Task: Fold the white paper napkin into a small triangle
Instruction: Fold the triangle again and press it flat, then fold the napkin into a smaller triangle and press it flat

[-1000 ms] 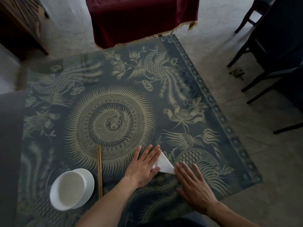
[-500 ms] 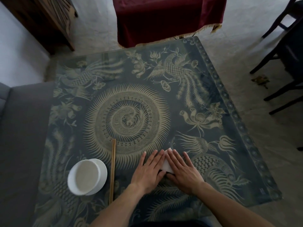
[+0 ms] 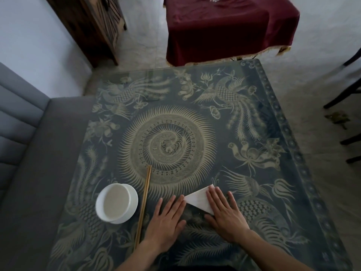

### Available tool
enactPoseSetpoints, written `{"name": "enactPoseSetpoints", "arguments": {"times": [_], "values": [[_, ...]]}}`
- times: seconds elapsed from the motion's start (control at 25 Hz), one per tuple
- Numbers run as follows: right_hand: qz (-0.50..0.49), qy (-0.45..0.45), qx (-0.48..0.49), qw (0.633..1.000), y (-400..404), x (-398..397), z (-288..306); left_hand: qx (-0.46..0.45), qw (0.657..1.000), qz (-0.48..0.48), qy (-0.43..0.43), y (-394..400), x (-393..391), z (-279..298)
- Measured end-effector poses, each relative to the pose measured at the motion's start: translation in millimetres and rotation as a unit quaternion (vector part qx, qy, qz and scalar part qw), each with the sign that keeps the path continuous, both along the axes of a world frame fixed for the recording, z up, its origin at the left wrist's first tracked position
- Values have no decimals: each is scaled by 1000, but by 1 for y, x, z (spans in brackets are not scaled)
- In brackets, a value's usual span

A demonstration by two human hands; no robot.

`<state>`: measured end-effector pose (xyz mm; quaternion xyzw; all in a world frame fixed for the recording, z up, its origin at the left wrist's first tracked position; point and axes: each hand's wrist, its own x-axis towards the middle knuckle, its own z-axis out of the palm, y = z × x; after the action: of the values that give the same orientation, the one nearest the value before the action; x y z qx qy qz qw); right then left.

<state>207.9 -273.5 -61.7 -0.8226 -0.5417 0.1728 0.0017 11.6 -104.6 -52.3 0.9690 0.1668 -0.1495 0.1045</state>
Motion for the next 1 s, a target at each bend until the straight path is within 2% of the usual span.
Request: {"name": "enactPoseSetpoints", "arguments": {"times": [0.28, 0.48, 0.64, 0.76, 0.88, 1.0], "values": [[20, 12, 62, 998, -16, 9, 12, -1, 988, 100, -119, -2, 41, 14], [55, 3, 72, 996, -45, 21, 19, 4, 975, 222, -6, -4, 86, 26], [67, 0, 69, 995, -46, 23, 23, -49, 956, 290, -1, -1, 97, 26], [69, 9, 69, 995, -45, 25, 25, -79, 949, 303, 30, 4, 102, 27], [75, 8, 63, 995, -46, 25, 25, -110, 943, 314, 13, 0, 105, 29], [96, -28, 50, 994, -42, 20, 25, -159, 928, 332, -51, -5, 107, 31]]}}
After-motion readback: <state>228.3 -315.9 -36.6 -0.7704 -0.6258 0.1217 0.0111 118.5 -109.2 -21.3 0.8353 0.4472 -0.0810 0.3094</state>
